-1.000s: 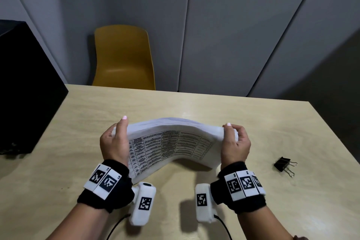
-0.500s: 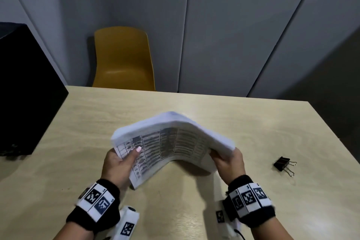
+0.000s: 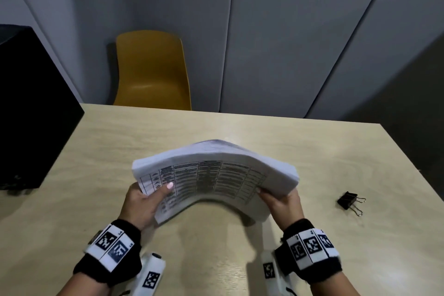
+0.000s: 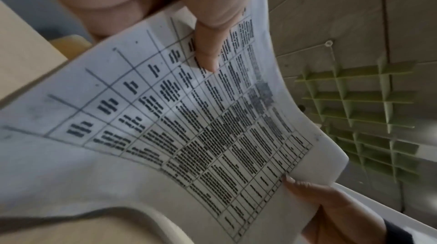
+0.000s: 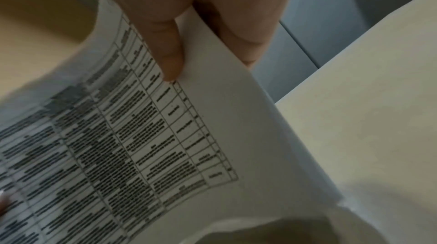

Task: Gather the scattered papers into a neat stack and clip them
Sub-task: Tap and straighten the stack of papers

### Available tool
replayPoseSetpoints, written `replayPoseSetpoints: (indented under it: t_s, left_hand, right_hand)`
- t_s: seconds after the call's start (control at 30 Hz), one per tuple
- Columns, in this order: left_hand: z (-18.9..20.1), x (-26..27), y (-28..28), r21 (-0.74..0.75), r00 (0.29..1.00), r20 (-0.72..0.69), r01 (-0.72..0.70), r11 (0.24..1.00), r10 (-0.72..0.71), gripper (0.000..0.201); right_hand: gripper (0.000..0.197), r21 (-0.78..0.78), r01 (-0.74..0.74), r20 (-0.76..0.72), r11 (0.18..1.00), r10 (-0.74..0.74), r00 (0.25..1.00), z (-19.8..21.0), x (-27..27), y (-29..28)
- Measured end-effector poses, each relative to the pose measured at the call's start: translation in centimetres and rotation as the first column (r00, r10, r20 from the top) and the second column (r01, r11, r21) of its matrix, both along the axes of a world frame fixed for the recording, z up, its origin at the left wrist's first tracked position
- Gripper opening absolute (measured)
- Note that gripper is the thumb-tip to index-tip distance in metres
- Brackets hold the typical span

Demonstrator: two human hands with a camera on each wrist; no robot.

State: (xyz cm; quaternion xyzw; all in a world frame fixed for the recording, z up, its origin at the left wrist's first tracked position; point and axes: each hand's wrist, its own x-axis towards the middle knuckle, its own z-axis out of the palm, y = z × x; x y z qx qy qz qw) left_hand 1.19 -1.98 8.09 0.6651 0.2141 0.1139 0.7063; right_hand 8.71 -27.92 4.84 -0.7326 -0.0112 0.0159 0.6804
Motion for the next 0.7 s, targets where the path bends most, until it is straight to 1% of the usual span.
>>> replayPoseSetpoints:
  t_s: [0.07,0.13,0.2,0.23,0.27,0.3,0.33,0.37,0.43,0.5,0.57,0.6,0.7]
  left_hand:
    - [-0.2,0.0,0.0,-0.013,1.000,-0.009,-0.012,1.000,0.012,0.017]
    - [-1.3,-0.1,0.1,-0.004,0.997,-0.075,0.010,1.000,-0.011,0.021]
    - [-2.3,-0.4,0.3,-0.016,0.992,-0.122,-0.020,1.000,0.018,0.027]
    - [-2.4,-0.5,0.3,-0.006,0.991,-0.130,-0.033,0.999,0.032,0.028]
    - [-2.3,-0.5,0.3,-0.002,0.991,-0.126,-0.043,0.999,0.042,0.023]
    - [-2.0,-0.6,0.3,0.015,0.993,-0.114,-0.033,0.999,0.034,0.016]
    - [-1.8,-0.6,0.3,0.036,0.994,-0.103,-0.019,0.999,0.023,0.015]
    - [-1.5,-0.6,0.2,0.050,0.996,-0.092,-0.001,0.999,0.005,0.018]
    - [-1.7,-0.7,-0.1,0.045,0.994,-0.098,0.060,0.997,-0.055,0.023]
    - [-1.8,-1.0,-0.9,0.044,0.988,-0.129,0.088,0.995,-0.081,0.022]
    - [-2.0,-1.1,-1.2,0.024,0.991,-0.133,0.035,0.999,-0.031,0.015]
    - [-2.2,-1.1,-1.1,0.004,0.992,-0.124,0.026,1.000,-0.025,0.012]
    - [-2.1,-0.8,-0.9,-0.039,0.994,-0.102,0.032,0.999,-0.036,0.013]
  right_hand:
    - [0.044,-0.005,-0.006,-0.017,1.000,0.006,1.000,0.1,-0.3,-0.1]
    - [0.043,-0.096,-0.029,-0.045,0.995,0.024,0.999,-0.2,-0.7,0.1]
    - [0.045,-0.168,-0.004,-0.045,0.986,-0.004,0.999,-0.7,-1.0,0.3]
    - [0.046,-0.173,0.019,-0.034,0.985,-0.025,0.999,-0.9,-1.1,0.3]
    - [0.045,-0.161,0.033,-0.026,0.986,-0.038,0.999,-0.9,-1.0,0.3]
    - [0.045,-0.132,0.037,-0.025,0.991,-0.041,0.999,-0.9,-0.9,0.2]
    - [0.044,-0.104,0.037,-0.032,0.994,-0.041,0.999,-0.8,-0.8,0.1]
    - [0.043,-0.092,0.035,-0.047,0.995,-0.040,0.998,-0.7,-0.7,0.0]
    - [0.038,-0.138,0.005,-0.077,0.990,-0.016,0.997,-0.7,-0.9,0.1]
    - [0.036,-0.217,-0.024,-0.113,0.976,-0.001,0.994,-1.0,-1.3,0.2]
    - [0.034,-0.298,0.013,-0.103,0.955,-0.045,0.994,-1.2,-1.6,0.4]
    - [0.031,-0.314,0.045,-0.085,0.948,-0.075,0.994,-1.2,-1.6,0.5]
    - [0.030,-0.285,0.150,-0.004,0.947,-0.158,0.987,-0.3,-1.3,0.5]
